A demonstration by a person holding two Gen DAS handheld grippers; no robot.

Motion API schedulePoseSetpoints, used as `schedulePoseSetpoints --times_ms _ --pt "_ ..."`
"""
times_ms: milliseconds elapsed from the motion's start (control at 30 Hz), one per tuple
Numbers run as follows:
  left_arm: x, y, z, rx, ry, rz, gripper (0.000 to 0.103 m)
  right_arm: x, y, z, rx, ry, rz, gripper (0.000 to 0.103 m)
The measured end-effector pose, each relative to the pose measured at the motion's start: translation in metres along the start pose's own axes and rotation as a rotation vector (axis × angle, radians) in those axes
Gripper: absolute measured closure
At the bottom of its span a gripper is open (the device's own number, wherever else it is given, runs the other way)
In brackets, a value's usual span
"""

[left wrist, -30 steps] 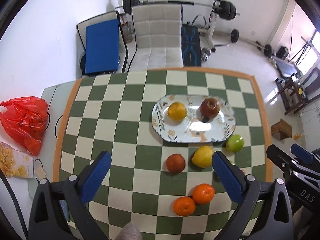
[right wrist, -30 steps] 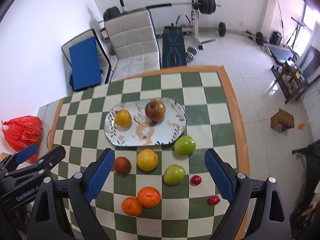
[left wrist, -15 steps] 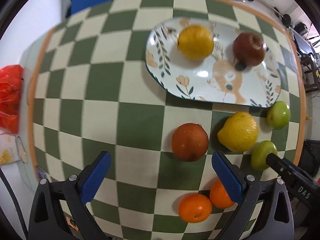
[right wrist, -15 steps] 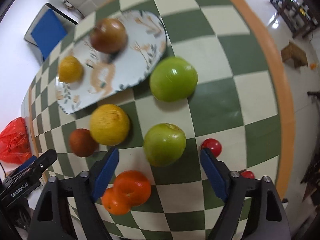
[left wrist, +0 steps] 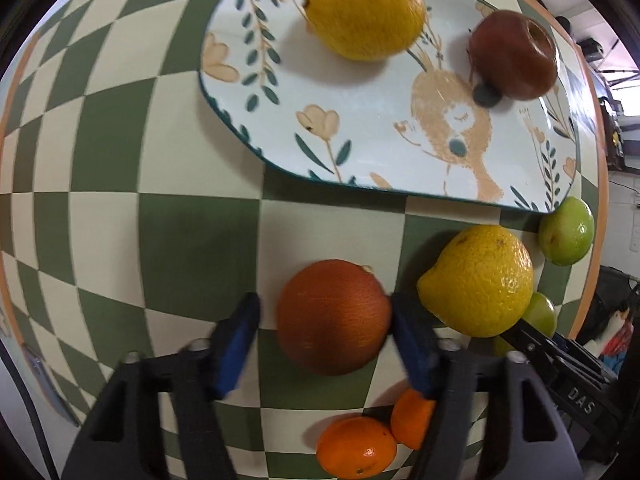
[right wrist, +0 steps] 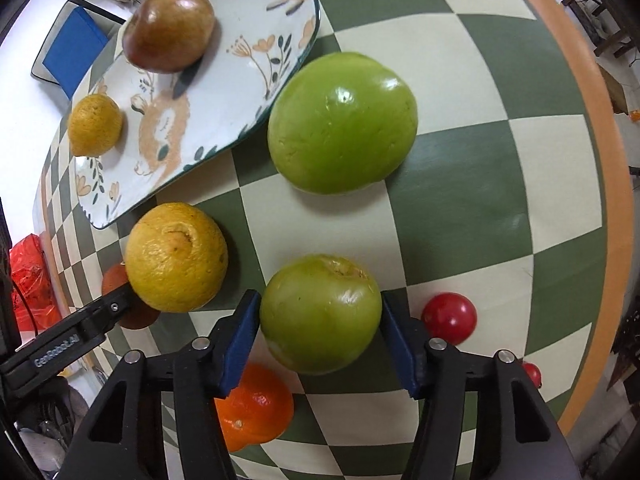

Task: Organize fruits
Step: 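Grasp the dark orange with the left tool while the right tool grasps a green apple, then place the dark orange and green apple on the plate, opening both tools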

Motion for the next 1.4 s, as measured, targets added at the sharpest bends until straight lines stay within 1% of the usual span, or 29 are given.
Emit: schedulePoseSetpoints --times_ms 100,267,367,433,567,700,733,767,800,833,900,1000,1100,1167,1200,1233,1300,1400 --pt "0.014 0.002 -0.001 -0.03 -0.016 0.022 0.053 0.004 0.003 0.001 0.023 -0.004 -0.046 0.044" --pt "0.056 0.007 0.001 -0.044 -0.013 0.04 0.053 0.027 0.002 0.006 0.055 0.036 -0.123 0.045" --pt "0.069 0.01 0.009 -0.048 -0.003 0.032 0.053 0.032 0.001 0.006 0.056 0.036 -0.123 0.044" --pt "0.072 0.011 0.01 -0.046 -0.017 0.026 0.053 0.034 -0.001 0.008 0.057 0.04 -0.108 0.044" --pt "0.076 0.009 0.008 -0.066 -0.043 0.04 0.053 0.036 -0.002 0.011 0.076 0.05 -0.115 0.044" --pt "0.083 0.006 0.008 -0.055 -0.041 0.034 0.053 0.033 0.004 0.015 0.104 0.035 -0.138 0.044" --pt "0.074 0.008 0.006 -0.041 -0.04 0.029 0.053 0.034 0.009 0.016 0.107 0.034 -0.141 0.045" --pt "0.075 0.006 0.0 -0.025 -0.047 0.028 0.053 0.036 0.01 0.015 0.099 0.036 -0.135 0.045" --pt "0.07 0.003 -0.011 -0.016 -0.055 0.031 0.053 0.038 0.011 0.012 0.082 0.036 -0.125 0.045" --pt "0.07 0.001 -0.021 -0.004 -0.073 0.034 0.053 0.041 0.016 0.007 0.066 0.031 -0.122 0.045" --pt "0.067 -0.003 -0.039 0.021 -0.098 0.035 0.053 0.038 0.028 -0.01 0.03 0.001 -0.126 0.045" --pt "0.052 -0.003 -0.072 0.066 -0.154 0.031 0.053 0.022 0.047 -0.041 -0.022 -0.061 -0.137 0.045" --pt "0.014 -0.004 -0.104 0.081 -0.201 0.026 0.053 -0.01 0.067 -0.064 -0.042 -0.115 -0.155 0.045" --pt "-0.014 0.001 -0.111 0.064 -0.211 0.024 0.053 -0.038 0.077 -0.073 -0.01 -0.153 -0.176 0.045" --pt "-0.03 0.005 -0.113 0.058 -0.205 0.019 0.053 -0.05 0.081 -0.074 0.021 -0.175 -0.188 0.045" --pt "-0.038 0.006 -0.109 0.052 -0.192 0.016 0.053 -0.061 0.082 -0.075 0.044 -0.185 -0.2 0.045" --pt "-0.064 0.007 -0.103 0.043 -0.162 0.016 0.053 -0.08 0.091 -0.067 0.088 -0.186 -0.216 0.045" --pt "-0.08 0.004 -0.091 0.014 -0.128 0.029 0.053 -0.101 0.091 -0.056 0.132 -0.166 -0.235 0.045"
Point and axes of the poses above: each gripper's, at about its wrist camera, not at the fingertips, and z roughly the way its jaws point, y to its left, x to its underside, the point moved 8 cm from there along z, roughly the way its jaws point, and after that the axes turned 1 degree about y, right-handed, at the moved point
